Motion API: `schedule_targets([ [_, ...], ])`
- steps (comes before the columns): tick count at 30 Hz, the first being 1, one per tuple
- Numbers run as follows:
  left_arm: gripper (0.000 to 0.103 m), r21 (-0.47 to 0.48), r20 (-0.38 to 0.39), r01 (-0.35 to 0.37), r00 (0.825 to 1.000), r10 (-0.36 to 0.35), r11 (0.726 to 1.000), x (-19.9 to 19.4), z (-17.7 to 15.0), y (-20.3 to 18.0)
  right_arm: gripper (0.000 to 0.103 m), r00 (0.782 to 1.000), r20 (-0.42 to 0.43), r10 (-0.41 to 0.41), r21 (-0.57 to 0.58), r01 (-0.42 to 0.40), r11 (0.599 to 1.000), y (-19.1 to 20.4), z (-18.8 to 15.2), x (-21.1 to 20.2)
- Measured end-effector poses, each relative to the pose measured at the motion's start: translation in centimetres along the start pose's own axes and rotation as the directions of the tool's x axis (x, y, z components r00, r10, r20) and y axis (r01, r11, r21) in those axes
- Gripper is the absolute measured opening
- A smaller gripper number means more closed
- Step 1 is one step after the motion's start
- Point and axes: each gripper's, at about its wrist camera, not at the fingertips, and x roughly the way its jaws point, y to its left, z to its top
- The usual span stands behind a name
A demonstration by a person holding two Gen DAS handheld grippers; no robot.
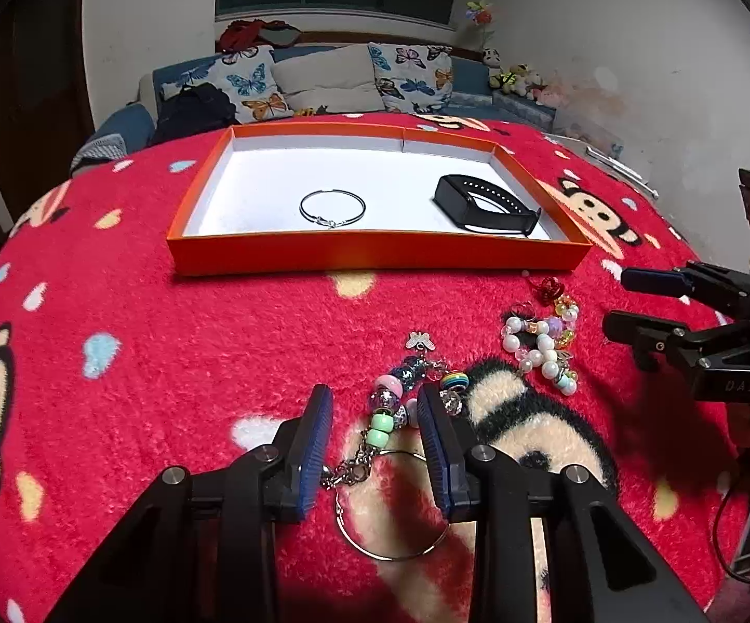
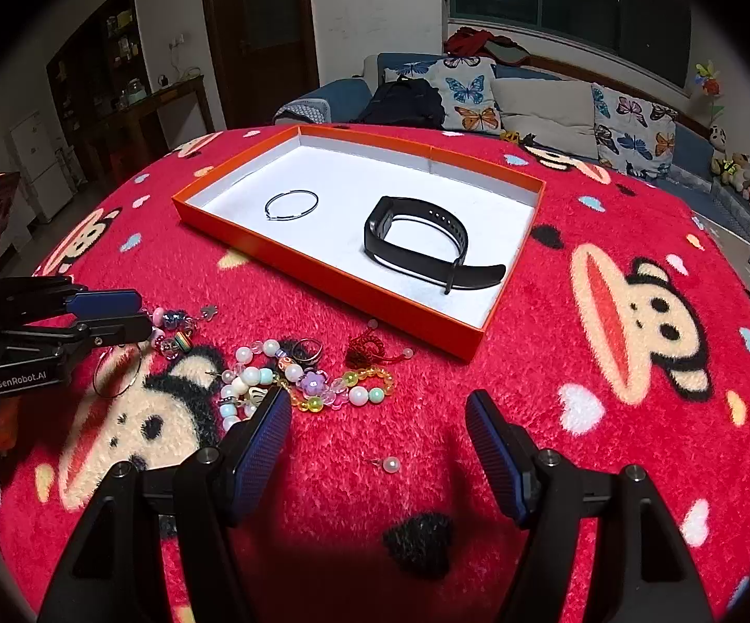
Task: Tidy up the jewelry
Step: 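Grasp the pink and green beaded charm bracelet with the left tool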
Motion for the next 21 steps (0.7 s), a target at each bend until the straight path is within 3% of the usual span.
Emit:
schedule_targets([
  [7, 0.014, 0.001, 0.007, 0.028, 1.000, -0.028, 1.000, 0.4, -0.1, 0.0, 0.076, 1.000, -0.009, 0.010, 0.006, -0.010, 1.000, 0.0, 0.1, 0.5],
  [21, 0.014, 0.008, 0.076, -0.049, 0.996, 0.048, 0.999, -2.4, 0.3, -1.1, 0.076, 1.000, -0.010, 0.017, 0.003, -0.017, 1.000, 0.2, -0.1, 0.2],
])
